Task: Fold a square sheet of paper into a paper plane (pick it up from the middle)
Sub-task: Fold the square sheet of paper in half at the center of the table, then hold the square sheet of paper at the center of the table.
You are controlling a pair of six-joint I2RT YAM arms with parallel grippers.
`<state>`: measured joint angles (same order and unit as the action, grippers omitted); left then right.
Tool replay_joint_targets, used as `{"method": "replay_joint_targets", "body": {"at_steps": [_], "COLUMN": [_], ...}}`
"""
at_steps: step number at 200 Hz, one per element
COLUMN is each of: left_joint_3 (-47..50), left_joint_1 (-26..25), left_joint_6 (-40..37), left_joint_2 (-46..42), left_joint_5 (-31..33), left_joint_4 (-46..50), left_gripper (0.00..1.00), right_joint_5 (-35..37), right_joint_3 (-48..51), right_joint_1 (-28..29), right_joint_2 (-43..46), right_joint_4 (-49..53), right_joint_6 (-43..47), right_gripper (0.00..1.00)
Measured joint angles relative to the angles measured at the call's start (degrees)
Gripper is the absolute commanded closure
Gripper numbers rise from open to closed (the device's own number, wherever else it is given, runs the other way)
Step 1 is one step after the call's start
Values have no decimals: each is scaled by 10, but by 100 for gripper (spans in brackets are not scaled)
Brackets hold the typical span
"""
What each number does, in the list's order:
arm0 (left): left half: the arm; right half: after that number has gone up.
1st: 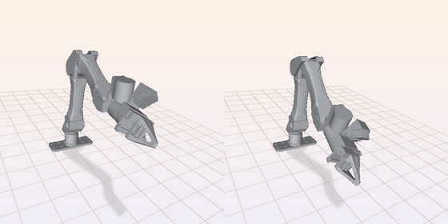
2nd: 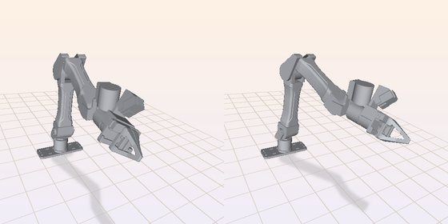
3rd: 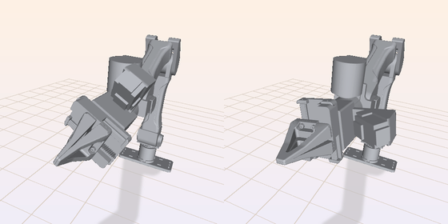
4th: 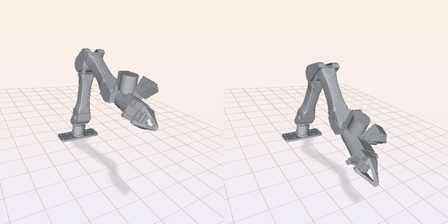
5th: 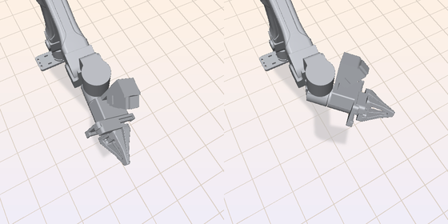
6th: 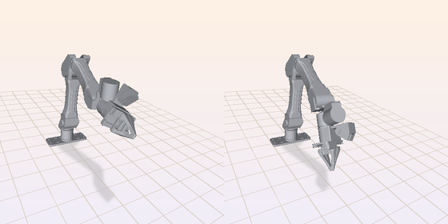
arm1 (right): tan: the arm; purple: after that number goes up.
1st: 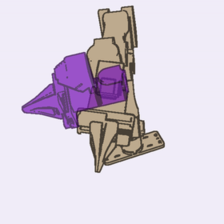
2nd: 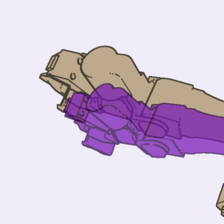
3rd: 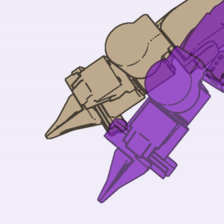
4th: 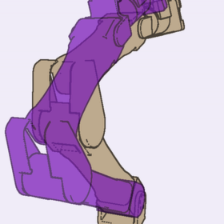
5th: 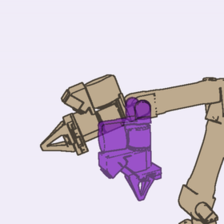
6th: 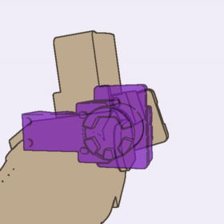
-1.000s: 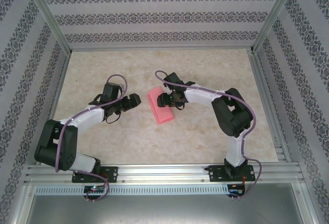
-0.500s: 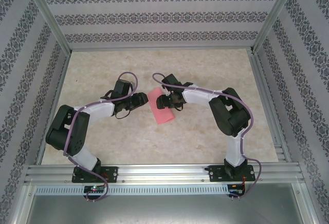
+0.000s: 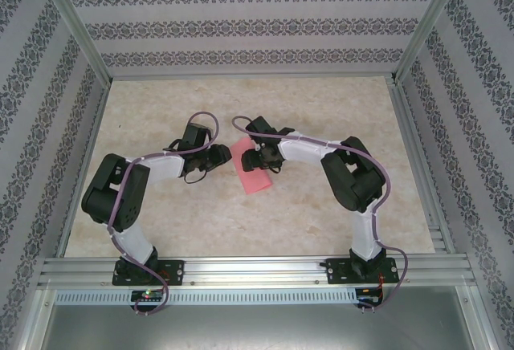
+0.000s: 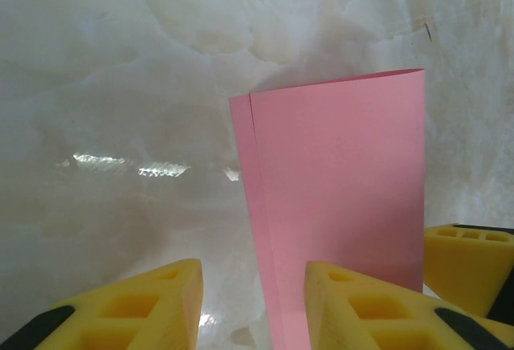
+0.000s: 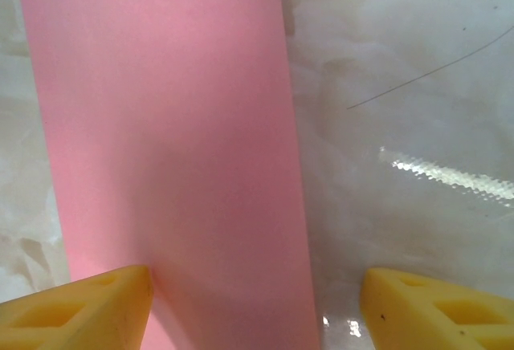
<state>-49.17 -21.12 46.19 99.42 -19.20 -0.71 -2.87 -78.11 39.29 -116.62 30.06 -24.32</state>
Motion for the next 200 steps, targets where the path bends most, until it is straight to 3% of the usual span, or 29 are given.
{"method": "replay_joint_targets", "body": {"at_steps": [200], "left_joint_3": [-20], "left_joint_1": [16], "left_joint_6": [0], "left_joint_2": [34], "left_joint_5": [-43], "left_joint_4": [-24], "left_gripper": [73], "right_joint_5": [27], "right_joint_3": [-32], "right_joint_1": [12], "right_joint_2": [-26], "right_joint_4": [34], "right_joint_6": [16], "right_gripper": [25]}}
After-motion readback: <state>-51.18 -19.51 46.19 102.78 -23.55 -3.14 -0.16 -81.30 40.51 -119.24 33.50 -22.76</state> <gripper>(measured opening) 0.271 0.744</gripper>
